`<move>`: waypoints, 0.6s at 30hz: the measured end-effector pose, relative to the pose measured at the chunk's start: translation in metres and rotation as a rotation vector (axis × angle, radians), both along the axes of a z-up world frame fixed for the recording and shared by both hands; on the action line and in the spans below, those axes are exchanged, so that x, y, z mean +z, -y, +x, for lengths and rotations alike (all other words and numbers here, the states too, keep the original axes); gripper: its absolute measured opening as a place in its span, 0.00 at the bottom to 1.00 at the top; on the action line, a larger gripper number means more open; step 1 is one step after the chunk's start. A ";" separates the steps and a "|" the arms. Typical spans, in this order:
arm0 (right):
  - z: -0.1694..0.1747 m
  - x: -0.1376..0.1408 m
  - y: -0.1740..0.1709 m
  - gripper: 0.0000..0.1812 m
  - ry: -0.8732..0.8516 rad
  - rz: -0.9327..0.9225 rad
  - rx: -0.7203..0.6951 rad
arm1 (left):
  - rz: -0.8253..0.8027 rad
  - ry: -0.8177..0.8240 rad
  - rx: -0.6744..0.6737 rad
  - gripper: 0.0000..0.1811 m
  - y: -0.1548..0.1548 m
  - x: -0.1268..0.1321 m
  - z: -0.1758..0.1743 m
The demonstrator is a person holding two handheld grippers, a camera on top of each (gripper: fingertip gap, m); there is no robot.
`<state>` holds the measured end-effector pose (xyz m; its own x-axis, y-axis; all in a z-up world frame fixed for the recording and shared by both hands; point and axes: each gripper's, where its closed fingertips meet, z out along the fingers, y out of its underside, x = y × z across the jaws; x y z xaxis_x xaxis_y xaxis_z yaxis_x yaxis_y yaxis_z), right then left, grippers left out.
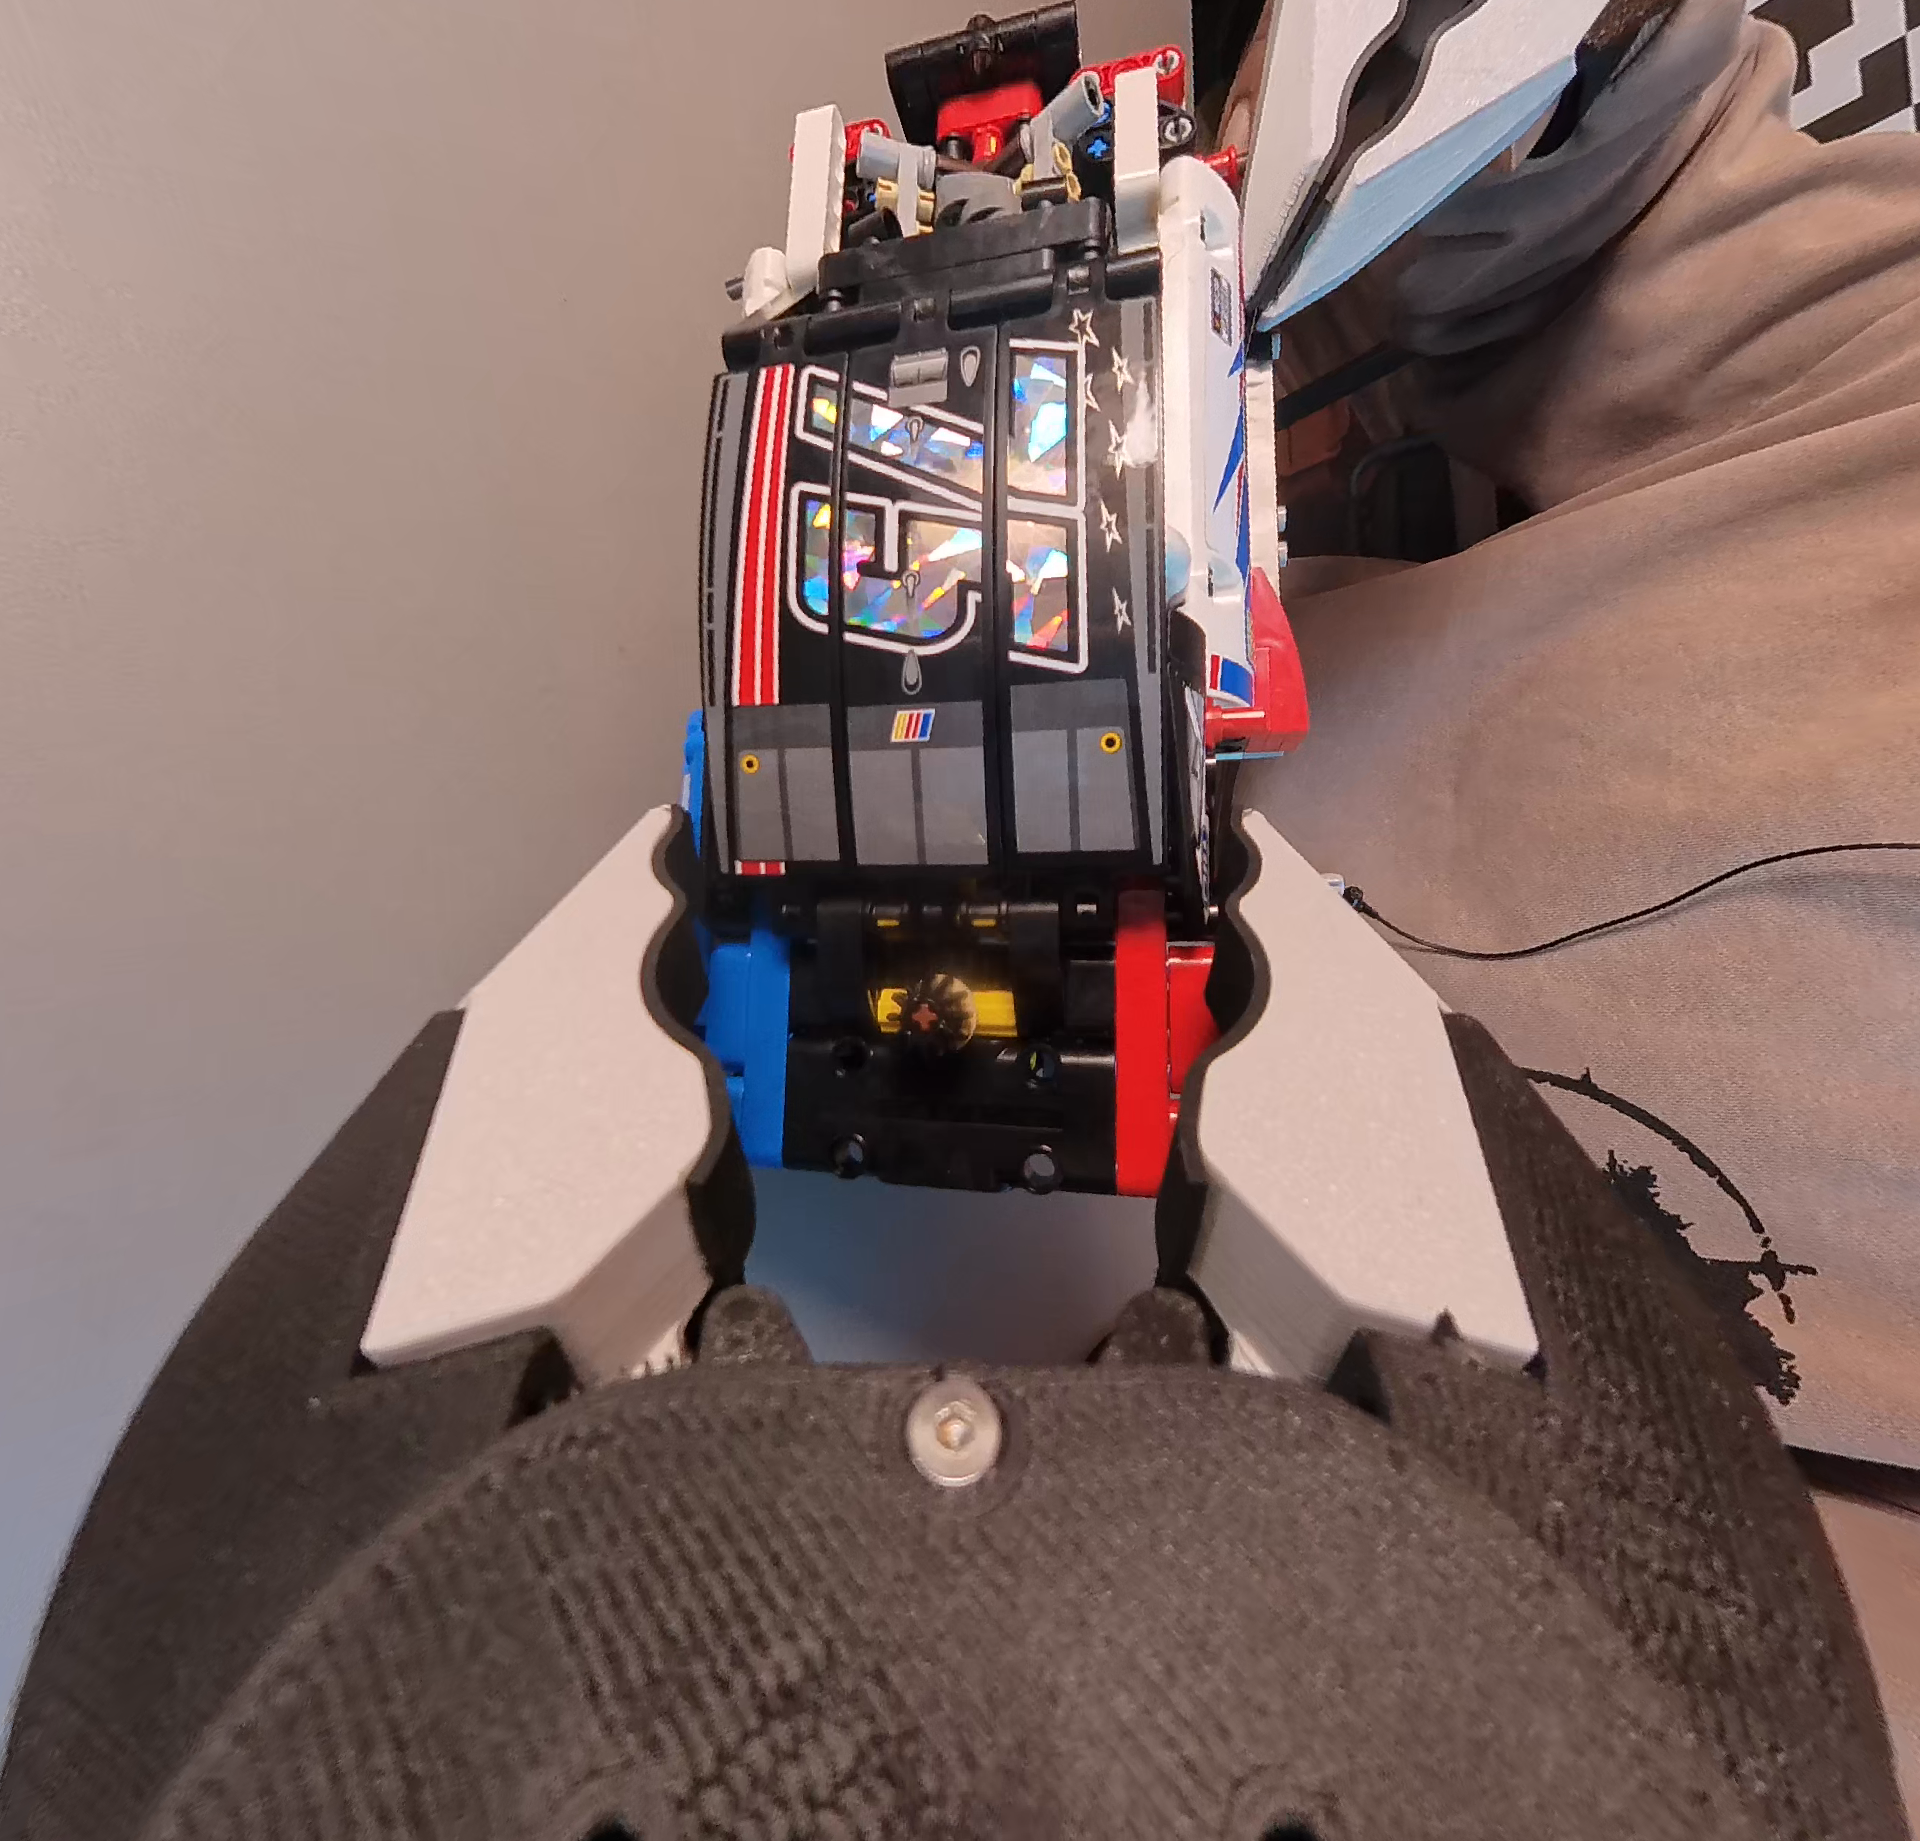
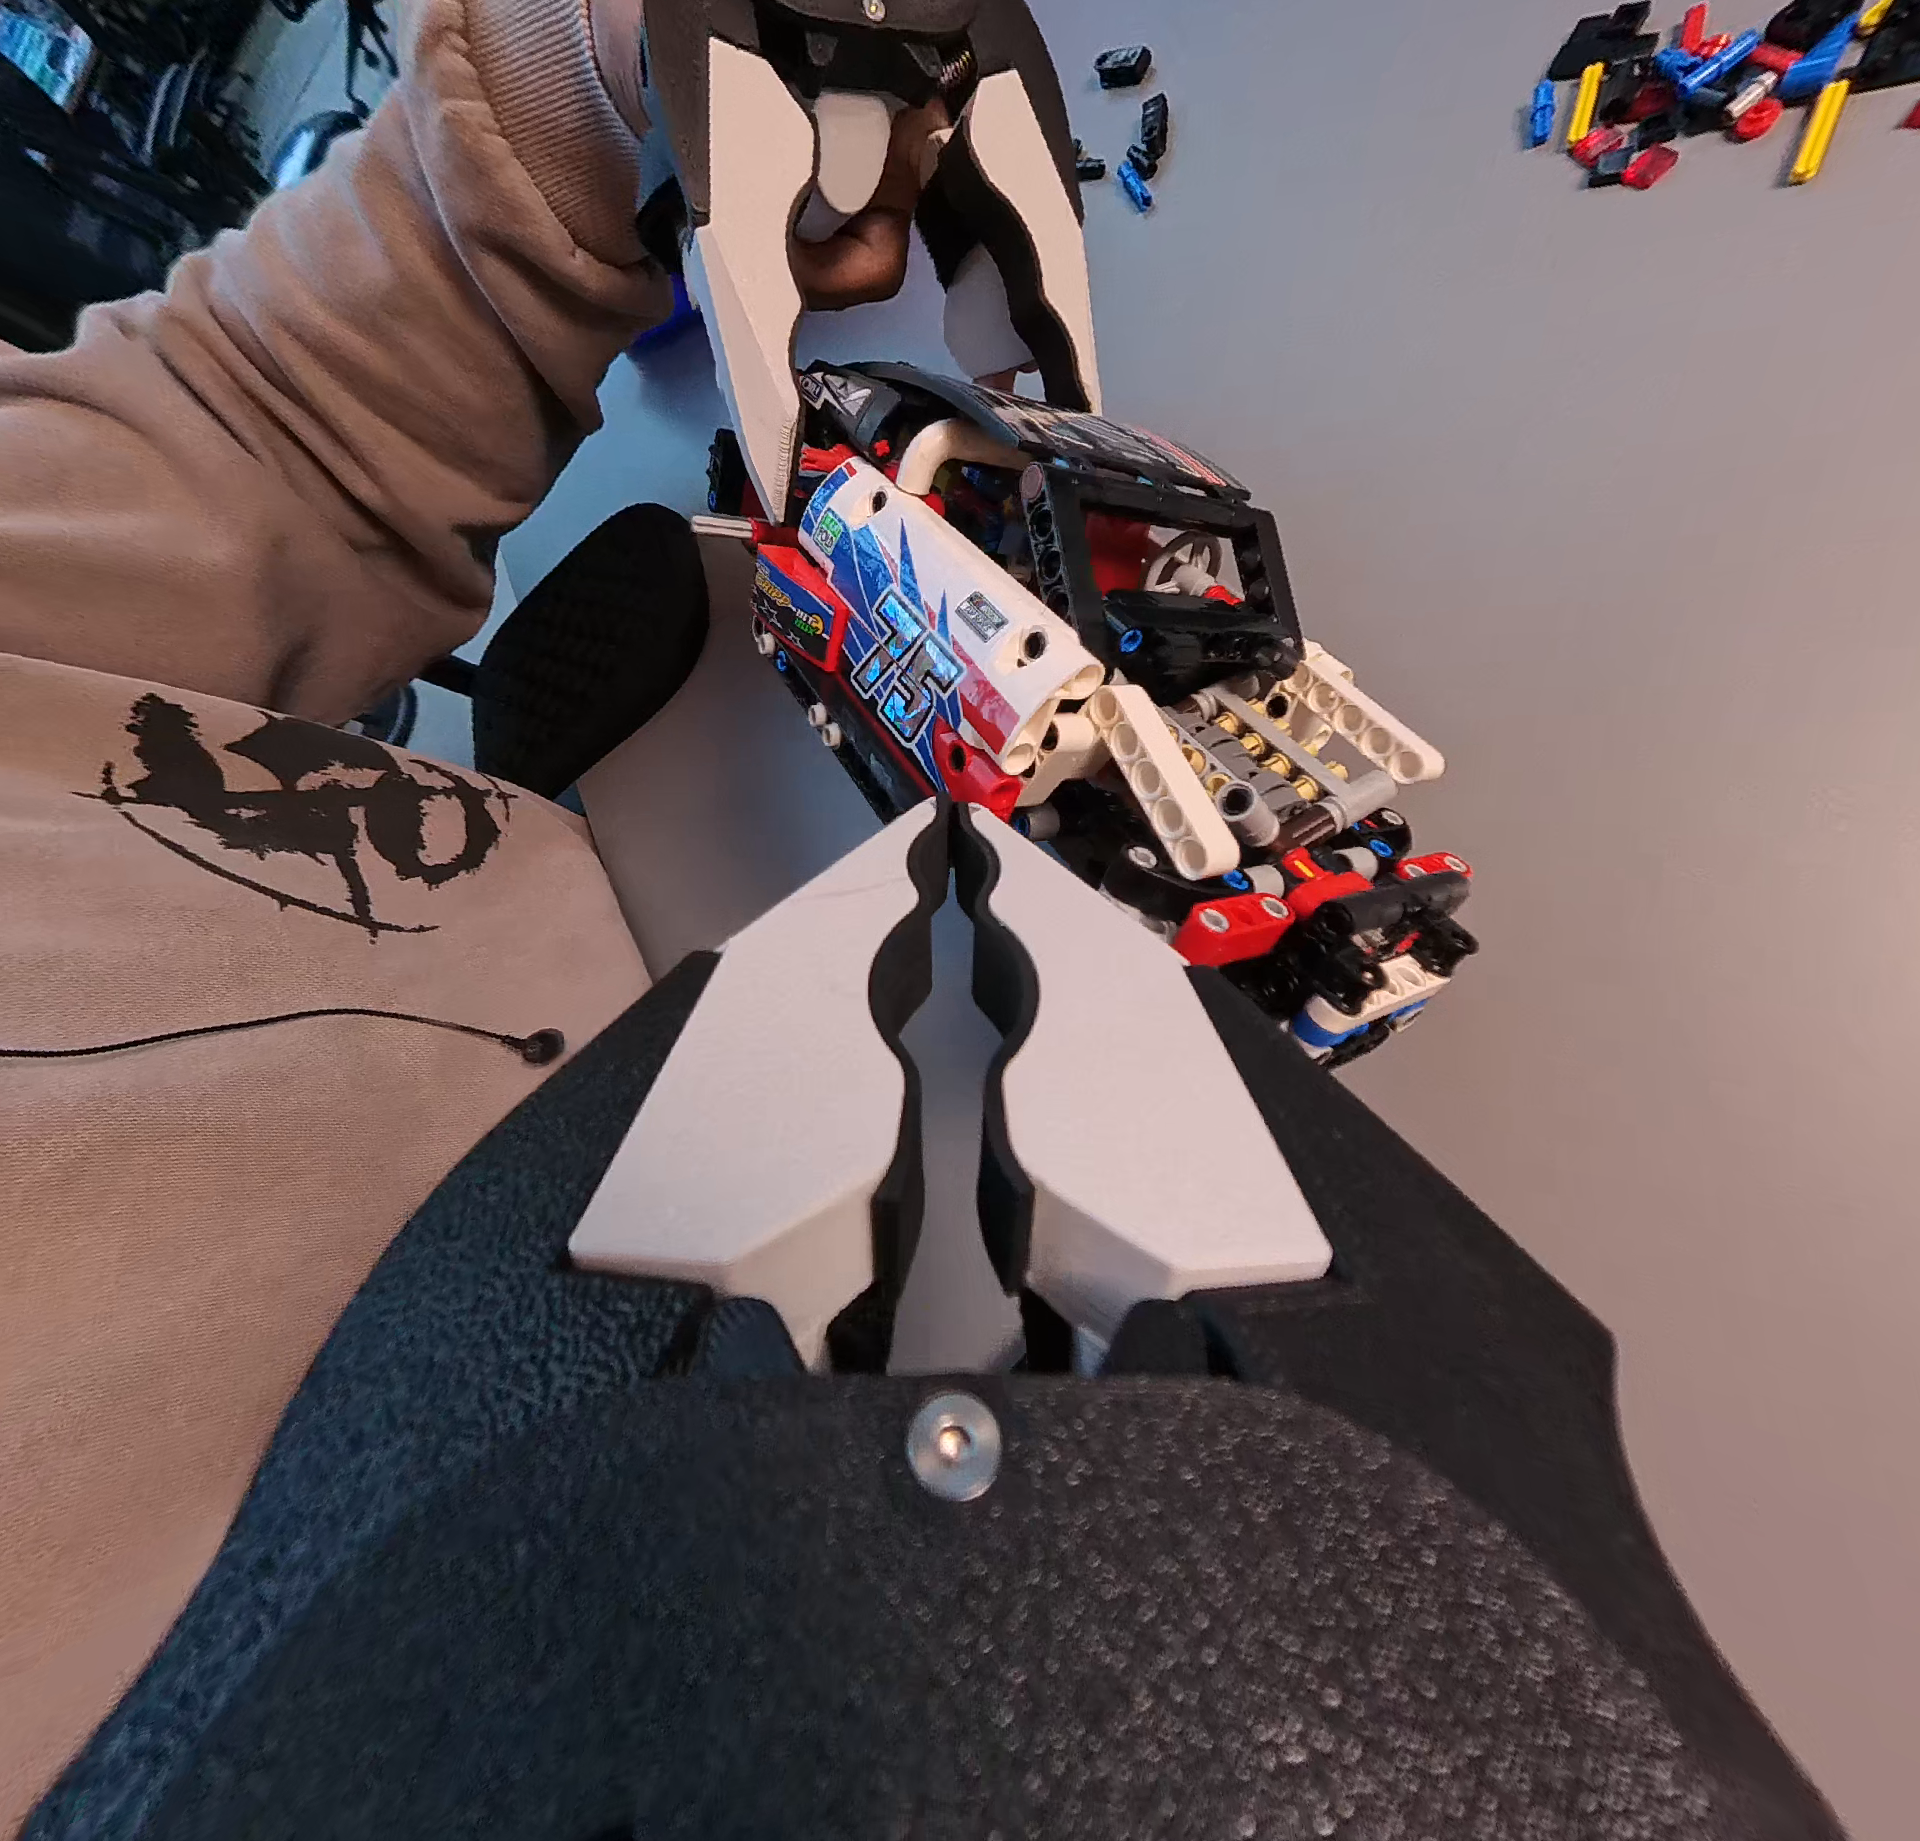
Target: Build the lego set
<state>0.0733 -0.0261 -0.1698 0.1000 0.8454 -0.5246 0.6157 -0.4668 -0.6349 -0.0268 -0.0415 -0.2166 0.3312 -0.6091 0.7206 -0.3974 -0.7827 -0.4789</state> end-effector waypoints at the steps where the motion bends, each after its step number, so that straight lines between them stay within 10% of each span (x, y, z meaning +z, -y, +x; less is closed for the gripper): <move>1: 0.000 0.000 -0.001 0.00 0.008 0.023 0.000 | -0.001 0.000 0.001 0.54 0.000 0.000 0.000; 18: -0.009 0.018 0.010 0.00 -0.073 0.456 0.123 | 0.001 -0.001 0.008 0.54 0.000 0.000 0.000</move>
<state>0.0645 -0.0358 -0.1518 -0.0384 0.9944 -0.0989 0.5952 -0.0568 -0.8016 -0.0266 -0.0414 -0.2164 0.3368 -0.6072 0.7196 -0.3921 -0.7853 -0.4792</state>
